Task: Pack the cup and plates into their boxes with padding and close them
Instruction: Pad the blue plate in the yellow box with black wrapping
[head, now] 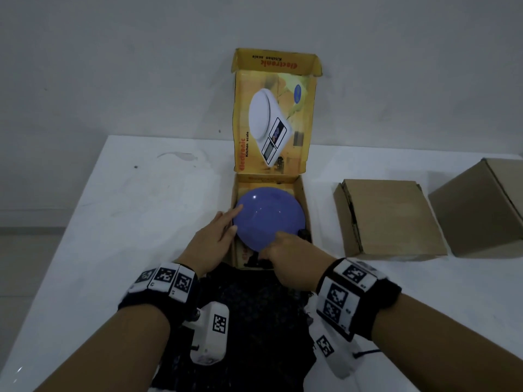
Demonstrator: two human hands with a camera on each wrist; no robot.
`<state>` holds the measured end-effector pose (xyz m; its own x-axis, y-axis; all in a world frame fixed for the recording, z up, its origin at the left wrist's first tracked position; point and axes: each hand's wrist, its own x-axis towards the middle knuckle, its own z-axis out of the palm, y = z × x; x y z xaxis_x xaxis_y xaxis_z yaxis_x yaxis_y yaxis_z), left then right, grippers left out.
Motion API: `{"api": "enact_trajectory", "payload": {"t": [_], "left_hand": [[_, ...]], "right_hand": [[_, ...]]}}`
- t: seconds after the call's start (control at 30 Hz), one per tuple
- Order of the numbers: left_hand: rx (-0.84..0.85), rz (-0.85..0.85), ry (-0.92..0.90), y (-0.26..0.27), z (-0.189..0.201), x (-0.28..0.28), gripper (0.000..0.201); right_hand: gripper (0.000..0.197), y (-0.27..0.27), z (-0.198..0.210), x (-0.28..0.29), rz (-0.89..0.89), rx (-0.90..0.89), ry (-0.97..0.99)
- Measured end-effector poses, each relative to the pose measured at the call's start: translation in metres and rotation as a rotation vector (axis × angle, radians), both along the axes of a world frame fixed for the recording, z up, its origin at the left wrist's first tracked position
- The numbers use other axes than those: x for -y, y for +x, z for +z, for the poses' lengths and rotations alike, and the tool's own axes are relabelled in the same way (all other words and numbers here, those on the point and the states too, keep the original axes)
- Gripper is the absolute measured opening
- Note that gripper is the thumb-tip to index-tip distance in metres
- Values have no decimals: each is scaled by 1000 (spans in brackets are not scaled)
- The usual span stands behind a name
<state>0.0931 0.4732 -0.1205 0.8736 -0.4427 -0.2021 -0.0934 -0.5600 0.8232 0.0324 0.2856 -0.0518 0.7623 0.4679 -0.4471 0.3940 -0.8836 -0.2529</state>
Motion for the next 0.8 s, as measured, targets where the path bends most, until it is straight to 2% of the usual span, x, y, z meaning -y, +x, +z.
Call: {"api": "enact_trajectory", "payload": {"t": [0.07,0.13,0.2,0.27,0.4,0.47,0.53,0.6,0.67,0.73,0.8], "left_hand": [[-8,4,-9,0,0,0,45],[-7,-4,-19,0,0,-1,44],[0,-6,-18,-1,0,-1,42],[-4,-4,-5,-1,0,-1,43],[48,-16,-15,-1,1,-1,54],[39,-4,-72,-2,4,-2,61],[2,-18,-95,1,1,-4,61],[-27,-47,-98,5,-2,-8,67],[-71,-48,-131,6,-2,-11,75],[-101,-43,-180,6,0,-10,74],[-110,-43,-196,5,0,-9,69]], "right_hand": [[27,5,4,2,-48,-101,18],[21,8,3,4,-130,-114,40],[16,5,-1,2,-187,-12,46],[24,2,-4,-1,-181,118,-23],[16,8,6,-8,-137,164,-120],[15,9,15,-9,-119,212,-48],[8,0,25,-11,-109,202,184],[17,-15,29,-14,2,80,325],[37,-32,20,-18,162,-49,242],[59,-44,3,-18,293,-83,76],[54,-48,-8,-16,309,-68,56]]}}
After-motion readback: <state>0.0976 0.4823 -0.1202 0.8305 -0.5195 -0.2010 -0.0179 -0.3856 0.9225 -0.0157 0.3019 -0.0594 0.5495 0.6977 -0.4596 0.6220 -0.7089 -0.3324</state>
